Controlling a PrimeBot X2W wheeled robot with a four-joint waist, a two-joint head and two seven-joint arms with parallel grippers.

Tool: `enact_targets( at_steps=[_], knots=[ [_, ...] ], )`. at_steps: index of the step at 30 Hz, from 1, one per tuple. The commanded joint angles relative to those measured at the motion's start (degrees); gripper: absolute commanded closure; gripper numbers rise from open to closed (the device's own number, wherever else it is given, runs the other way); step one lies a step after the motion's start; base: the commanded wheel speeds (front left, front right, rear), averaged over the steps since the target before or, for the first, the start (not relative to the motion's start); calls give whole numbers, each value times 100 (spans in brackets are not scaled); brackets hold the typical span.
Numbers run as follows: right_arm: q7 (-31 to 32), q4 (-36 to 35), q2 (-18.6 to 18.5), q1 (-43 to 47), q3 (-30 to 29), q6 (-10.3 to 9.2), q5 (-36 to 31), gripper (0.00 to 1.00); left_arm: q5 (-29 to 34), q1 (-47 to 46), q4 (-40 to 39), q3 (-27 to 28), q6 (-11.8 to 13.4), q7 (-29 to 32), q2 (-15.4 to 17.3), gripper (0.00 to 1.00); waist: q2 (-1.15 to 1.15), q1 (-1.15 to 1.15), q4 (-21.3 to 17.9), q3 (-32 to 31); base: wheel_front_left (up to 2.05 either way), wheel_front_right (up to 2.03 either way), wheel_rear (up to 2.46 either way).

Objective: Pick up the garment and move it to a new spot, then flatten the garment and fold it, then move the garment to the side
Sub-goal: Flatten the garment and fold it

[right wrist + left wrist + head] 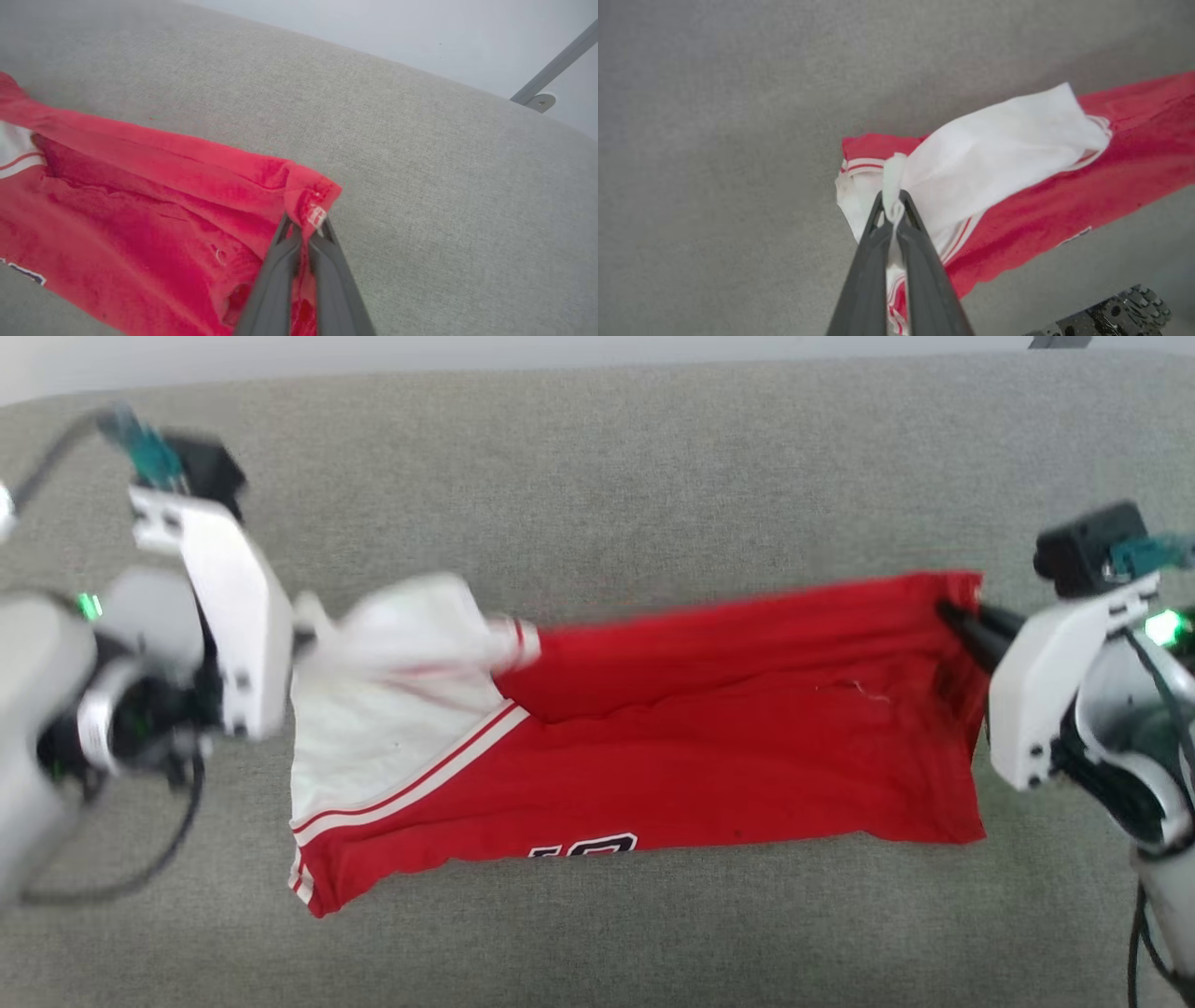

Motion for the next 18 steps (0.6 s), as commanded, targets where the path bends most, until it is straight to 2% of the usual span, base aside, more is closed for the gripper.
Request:
enact_targets(
  at_steps=[1,5,7,9,10,11,12,13,14,15,16,17,18],
  knots=[
    [39,-49,-23,121,-48,-7,5,100,-43,149,-175,-7,120,34,76,100,0,0,9,-12,0,0,0],
    [164,-294,10,587,-183,-6,93,100,-204,717,-1037,-94,634,8,391,100,0,0,59,-48,0,0,0],
    [196,-311,43,779,-261,-7,101,100,-233,956,-1225,-126,775,-74,461,100,0,0,75,-47,0,0,0],
    [224,-205,139,997,-315,-6,66,100,-372,1271,-1199,-160,794,-240,390,100,0,0,100,-53,0,0,0],
    [235,-158,163,1038,-292,-6,69,90,-423,1359,-1114,-167,768,-301,358,100,0,0,103,-56,0,0,0],
    [211,-89,187,1046,-266,-6,55,62,-453,1426,-1005,-173,728,-360,307,100,0,0,102,-66,0,0,0],
    [170,-19,221,1042,-235,-6,42,6,-447,1484,-886,-197,686,-426,253,100,0,0,101,-74,0,0,0],
    [160,49,244,1034,-207,-6,27,0,-461,1531,-780,-189,625,-519,191,100,0,0,97,-88,0,0,0],
    [138,122,247,1016,-193,-6,8,0,-482,1581,-648,-170,571,-608,135,65,0,0,98,-107,0,0,0],
    [135,164,269,998,-170,-6,32,0,-472,1621,-535,-174,499,-695,100,48,0,0,96,-128,0,0,0],
    [127,181,291,984,-151,-6,59,0,-451,1652,-440,-155,442,-805,76,9,0,0,94,-155,0,0,0],
    [131,186,298,987,-138,-6,79,0,-490,1704,-332,-111,413,-907,52,0,0,0,94,-188,0,0,0],
    [156,174,301,1011,-144,-6,85,0,-486,1742,-273,-97,357,-1002,49,0,0,0,91,-220,0,0,0]
  ],
)
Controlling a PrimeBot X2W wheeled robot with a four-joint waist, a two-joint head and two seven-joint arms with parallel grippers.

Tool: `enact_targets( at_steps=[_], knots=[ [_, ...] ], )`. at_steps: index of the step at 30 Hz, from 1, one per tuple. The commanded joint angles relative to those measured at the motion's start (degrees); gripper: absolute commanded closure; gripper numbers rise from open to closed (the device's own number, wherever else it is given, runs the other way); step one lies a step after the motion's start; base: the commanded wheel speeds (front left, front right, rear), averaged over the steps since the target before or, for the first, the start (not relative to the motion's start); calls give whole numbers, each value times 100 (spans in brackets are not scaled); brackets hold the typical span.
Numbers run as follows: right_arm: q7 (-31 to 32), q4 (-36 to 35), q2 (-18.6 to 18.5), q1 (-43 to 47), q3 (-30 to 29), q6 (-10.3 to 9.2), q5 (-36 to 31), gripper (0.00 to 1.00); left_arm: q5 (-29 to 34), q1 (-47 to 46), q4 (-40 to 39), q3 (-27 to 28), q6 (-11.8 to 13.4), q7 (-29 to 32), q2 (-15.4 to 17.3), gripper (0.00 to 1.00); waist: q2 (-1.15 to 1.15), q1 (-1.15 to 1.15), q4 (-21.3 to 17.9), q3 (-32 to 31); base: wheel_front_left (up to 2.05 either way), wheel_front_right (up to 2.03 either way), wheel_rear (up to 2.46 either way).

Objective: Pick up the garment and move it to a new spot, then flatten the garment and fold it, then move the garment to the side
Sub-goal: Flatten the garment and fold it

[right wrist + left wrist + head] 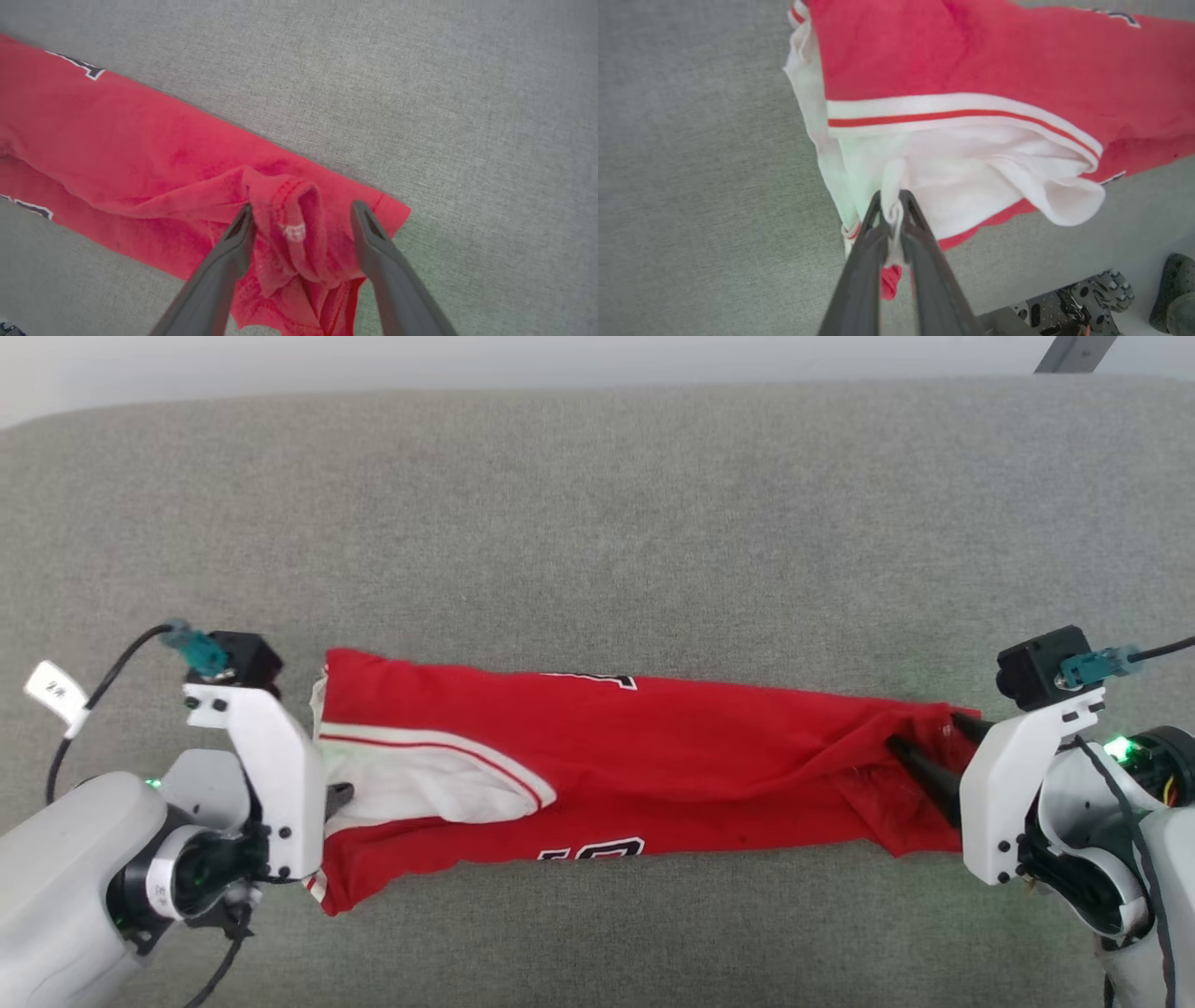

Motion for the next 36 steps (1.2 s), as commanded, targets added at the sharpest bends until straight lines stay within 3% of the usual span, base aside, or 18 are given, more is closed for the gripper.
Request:
enact_targets(
  at_steps=[1,7,16,23,36],
  knots=[
    [36,-67,19,31,-9,-5,82,0,13,126,81,58,-140,-225,23,0,0,0,-8,-87,0,0,0],
    [163,-483,85,301,-434,-5,226,0,164,424,-57,297,-430,-1161,156,0,0,0,-7,-268,0,0,0],
    [444,-633,327,776,-1224,-4,255,0,485,973,-488,588,-568,-2641,401,0,0,0,61,-402,0,0,0],
    [629,-404,349,897,-1581,-4,355,0,502,1542,-769,828,-495,-3694,504,0,0,0,243,-378,0,0,0],
    [1042,754,372,381,-1545,-4,275,0,231,2215,-836,981,-431,-4546,326,0,0,0,652,-187,0,0,0]
  ],
)
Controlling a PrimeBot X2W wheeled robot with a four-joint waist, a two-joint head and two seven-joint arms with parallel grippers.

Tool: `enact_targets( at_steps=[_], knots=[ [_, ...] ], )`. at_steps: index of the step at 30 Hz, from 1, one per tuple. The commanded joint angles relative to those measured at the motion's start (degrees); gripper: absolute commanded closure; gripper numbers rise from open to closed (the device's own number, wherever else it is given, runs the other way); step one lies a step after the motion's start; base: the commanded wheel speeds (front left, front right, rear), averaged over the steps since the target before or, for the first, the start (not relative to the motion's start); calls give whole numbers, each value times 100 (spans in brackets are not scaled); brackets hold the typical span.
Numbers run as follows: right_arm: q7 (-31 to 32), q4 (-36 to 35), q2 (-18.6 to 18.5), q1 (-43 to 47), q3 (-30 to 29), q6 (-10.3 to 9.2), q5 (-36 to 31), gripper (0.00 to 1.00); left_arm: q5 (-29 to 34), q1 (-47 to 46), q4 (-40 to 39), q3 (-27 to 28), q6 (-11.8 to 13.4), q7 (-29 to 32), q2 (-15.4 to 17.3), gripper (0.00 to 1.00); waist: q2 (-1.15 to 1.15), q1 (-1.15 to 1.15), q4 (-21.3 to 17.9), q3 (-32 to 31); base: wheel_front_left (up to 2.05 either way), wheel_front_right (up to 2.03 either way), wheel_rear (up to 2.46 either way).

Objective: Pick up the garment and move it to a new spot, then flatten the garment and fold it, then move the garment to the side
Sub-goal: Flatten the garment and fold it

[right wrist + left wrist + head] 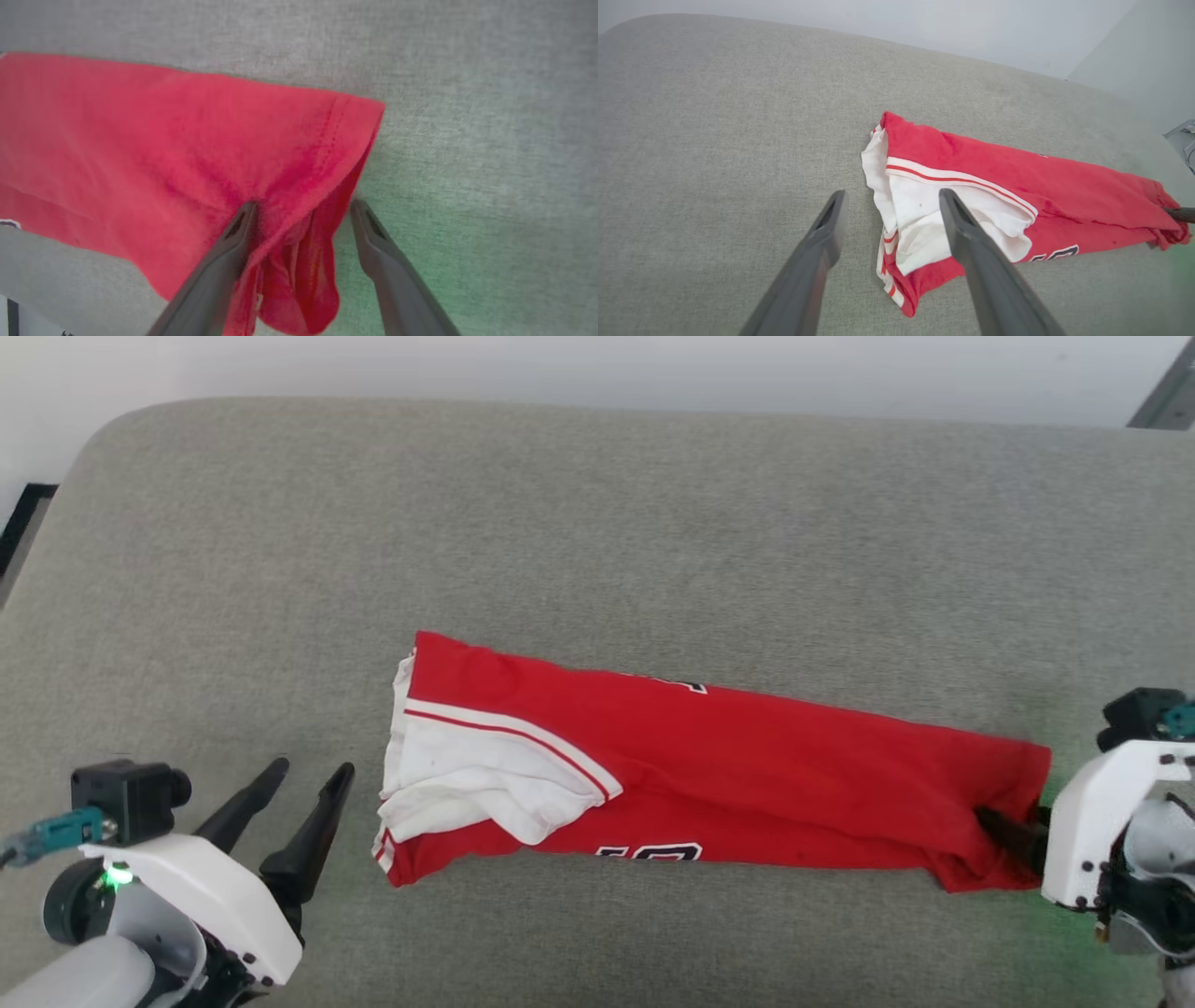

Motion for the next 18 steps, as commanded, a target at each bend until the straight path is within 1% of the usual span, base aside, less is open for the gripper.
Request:
enact_targets(
  at_steps=[1,5,7,8,9,11,14,18],
  knots=[
    [70,203,-5,-129,50,-3,-46,0,-75,93,26,24,12,-72,-26,0,0,0,67,45,0,0,0],
    [306,853,-9,-357,326,-3,-86,0,-59,197,76,35,-41,-186,-122,0,0,0,167,94,0,0,0],
    [463,1111,26,-426,535,-3,23,0,-23,245,102,50,-64,-248,-161,0,0,0,205,101,0,0,0],
    [556,1179,21,-444,700,-1,93,64,-18,279,126,66,-67,-281,-191,0,0,0,225,101,0,0,0],
    [589,1241,12,-484,771,-1,183,100,0,295,146,84,-67,-316,-211,0,0,0,242,102,0,0,0],
    [574,1274,-31,-608,819,-1,358,100,-42,355,166,164,-98,-376,-270,0,0,0,266,89,0,0,0],
    [629,1277,-269,-761,810,-3,506,100,12,503,204,282,-103,-450,-318,0,0,0,285,56,0,0,0],
    [603,1190,-451,-904,748,-3,640,100,50,678,229,466,-112,-491,-372,0,0,0,282,-6,0,0,0]
  ],
)
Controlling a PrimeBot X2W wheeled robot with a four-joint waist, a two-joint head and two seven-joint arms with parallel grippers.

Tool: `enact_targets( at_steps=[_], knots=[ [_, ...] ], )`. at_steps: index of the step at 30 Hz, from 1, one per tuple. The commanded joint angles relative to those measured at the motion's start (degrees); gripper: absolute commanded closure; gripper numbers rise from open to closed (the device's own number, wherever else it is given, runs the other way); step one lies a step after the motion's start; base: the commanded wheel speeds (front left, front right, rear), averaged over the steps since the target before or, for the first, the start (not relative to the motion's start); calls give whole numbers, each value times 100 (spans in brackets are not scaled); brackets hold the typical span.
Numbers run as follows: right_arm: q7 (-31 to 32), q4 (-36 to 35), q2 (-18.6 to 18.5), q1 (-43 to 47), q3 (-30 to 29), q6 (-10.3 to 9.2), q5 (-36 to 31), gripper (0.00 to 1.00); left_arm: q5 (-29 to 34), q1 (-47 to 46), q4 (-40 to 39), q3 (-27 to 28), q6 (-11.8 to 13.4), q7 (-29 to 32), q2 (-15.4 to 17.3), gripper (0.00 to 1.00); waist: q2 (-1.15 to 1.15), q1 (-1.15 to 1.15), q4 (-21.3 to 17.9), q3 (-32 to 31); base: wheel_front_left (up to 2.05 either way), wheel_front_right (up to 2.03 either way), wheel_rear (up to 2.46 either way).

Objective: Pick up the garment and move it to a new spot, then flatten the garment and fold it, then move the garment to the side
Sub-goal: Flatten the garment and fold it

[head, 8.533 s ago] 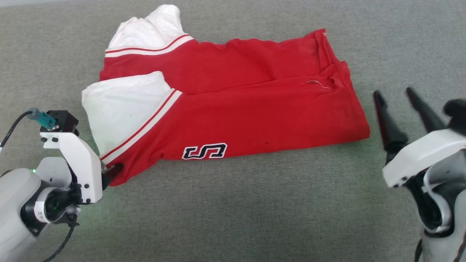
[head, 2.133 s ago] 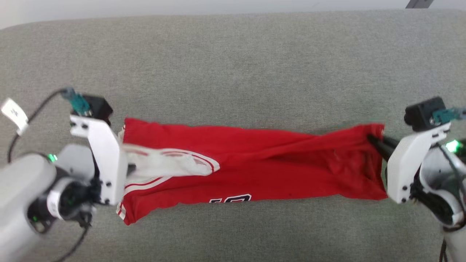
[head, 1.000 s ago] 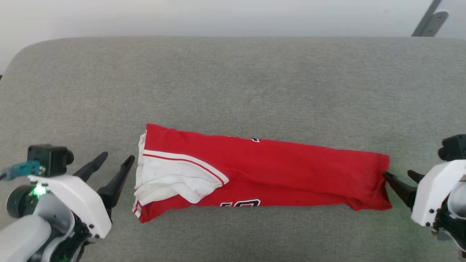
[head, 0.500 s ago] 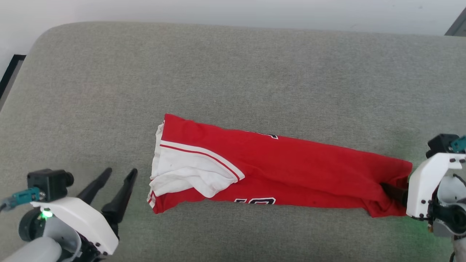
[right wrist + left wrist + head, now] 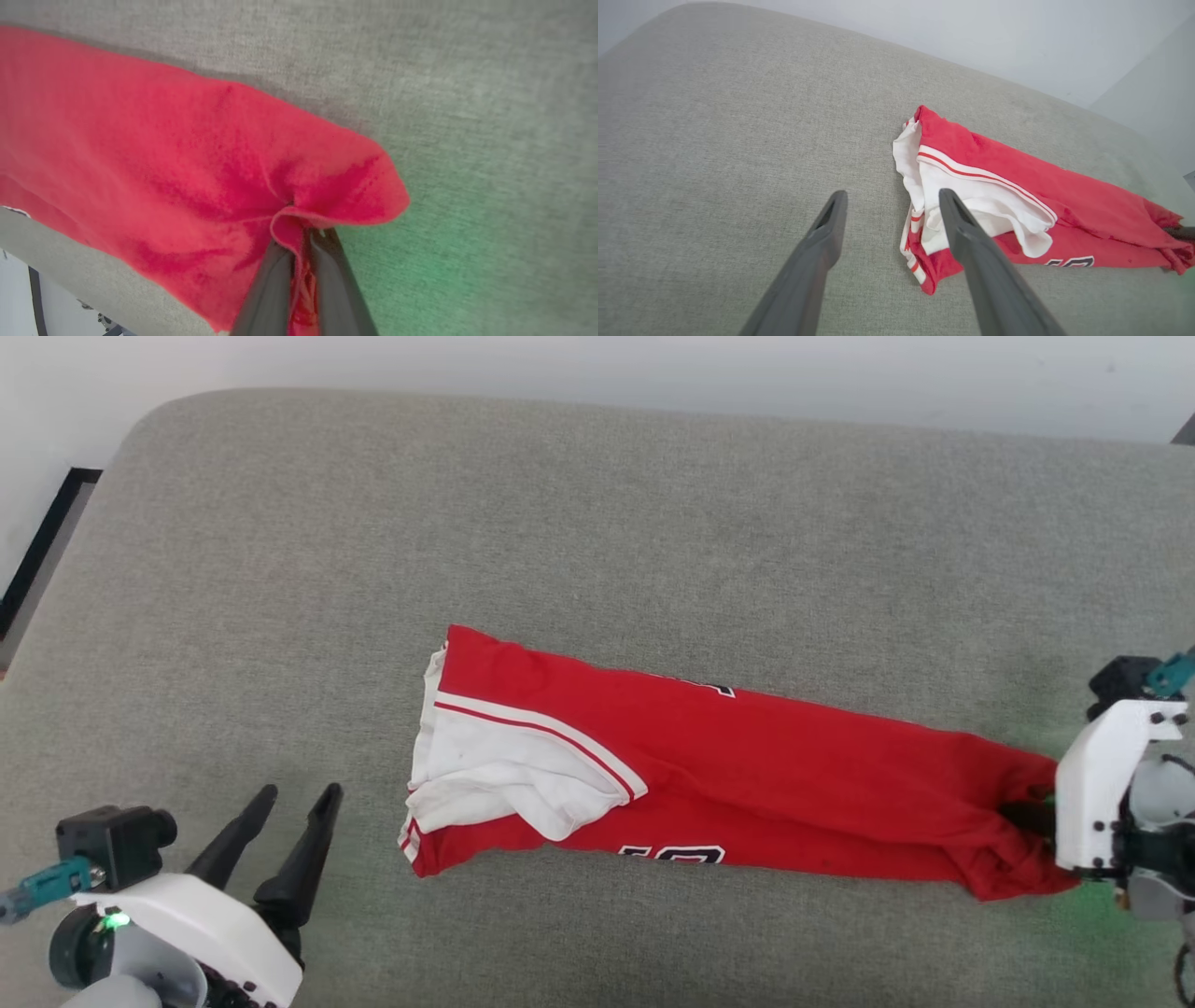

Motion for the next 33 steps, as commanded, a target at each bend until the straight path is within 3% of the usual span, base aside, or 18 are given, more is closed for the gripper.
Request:
enact_targets(
  at_steps=[1,8,15,21,26,33],
  knots=[
    [-10,22,-37,-39,-6,-5,25,100,54,75,12,67,5,-41,-3,0,0,0,-1,-24,0,0,0],
    [-136,125,-477,-83,-449,-6,-35,100,782,708,4,1020,-61,-52,-411,0,0,0,-27,-153,0,0,0],
    [-292,476,-879,-140,-1095,-6,-449,100,1552,1357,184,2020,-471,-54,-1025,0,0,0,-49,-282,0,0,0],
    [-254,601,-904,-219,-1240,-5,-691,100,2146,1795,485,2798,-872,-54,-1571,0,0,0,-114,-432,0,0,0],
    [-85,-78,-725,-10,-1031,-5,-516,100,2504,2098,774,3373,-1259,-54,-2074,0,0,0,-166,-566,0,0,0],
    [335,-1715,-159,465,-349,-4,-348,100,2920,2214,1119,3747,-1676,-51,-2678,0,0,0,-58,-712,0,0,0]
  ],
)
